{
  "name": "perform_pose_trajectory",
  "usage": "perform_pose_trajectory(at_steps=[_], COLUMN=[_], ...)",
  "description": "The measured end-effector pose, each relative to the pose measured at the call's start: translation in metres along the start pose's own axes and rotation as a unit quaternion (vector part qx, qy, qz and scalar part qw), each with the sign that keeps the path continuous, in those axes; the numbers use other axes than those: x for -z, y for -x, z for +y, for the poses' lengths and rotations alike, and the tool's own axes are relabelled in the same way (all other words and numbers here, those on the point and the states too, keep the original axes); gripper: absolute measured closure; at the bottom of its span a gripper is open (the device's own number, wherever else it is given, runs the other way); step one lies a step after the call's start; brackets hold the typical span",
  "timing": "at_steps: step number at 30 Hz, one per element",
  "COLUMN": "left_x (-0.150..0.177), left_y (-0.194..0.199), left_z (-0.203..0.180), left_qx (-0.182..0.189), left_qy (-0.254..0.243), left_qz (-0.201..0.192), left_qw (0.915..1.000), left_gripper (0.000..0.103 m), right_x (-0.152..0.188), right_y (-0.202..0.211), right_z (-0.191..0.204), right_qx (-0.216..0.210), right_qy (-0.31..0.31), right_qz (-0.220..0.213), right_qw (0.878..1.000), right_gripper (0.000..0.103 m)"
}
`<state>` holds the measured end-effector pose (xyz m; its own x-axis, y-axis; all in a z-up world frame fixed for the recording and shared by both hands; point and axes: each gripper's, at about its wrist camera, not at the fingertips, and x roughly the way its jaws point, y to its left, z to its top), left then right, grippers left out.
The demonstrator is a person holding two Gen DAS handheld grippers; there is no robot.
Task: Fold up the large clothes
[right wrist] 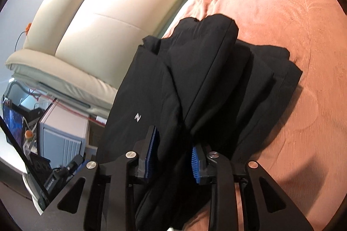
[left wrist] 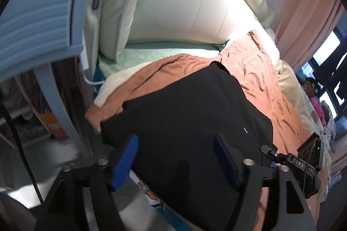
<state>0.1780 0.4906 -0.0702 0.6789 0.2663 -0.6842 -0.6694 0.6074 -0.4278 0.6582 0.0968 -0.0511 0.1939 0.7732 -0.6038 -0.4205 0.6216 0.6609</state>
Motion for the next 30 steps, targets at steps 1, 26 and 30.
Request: perform_pose_trajectory(at_steps=[1,26,30], left_x=[0.004,-0.017,-0.023], left_y=[-0.001,-0.062,-0.08], left_z=[0.003,-0.002,-0.001], left_qx=[0.004,0.064,0.067], left_qy=[0.006,0.058,0.054], left_qz=[0.0,0.074,0.079], left_qw=[1.0,0.9935,0.9931], left_gripper=[0.011,0.073,0.074], right_x=[0.002,-0.026,-0.031], right_y=[0.005,-0.018,-0.027], right_z=[-0.002,0.009,0.0], right_qx=[-0.002,-0.021,-0.008], right_qy=[0.0,0.055,0.04], right_qz=[0.003,-0.01,-0.013], right_qw=[1.0,0.998,0.999], right_gripper=[0.076,0.091,0.091])
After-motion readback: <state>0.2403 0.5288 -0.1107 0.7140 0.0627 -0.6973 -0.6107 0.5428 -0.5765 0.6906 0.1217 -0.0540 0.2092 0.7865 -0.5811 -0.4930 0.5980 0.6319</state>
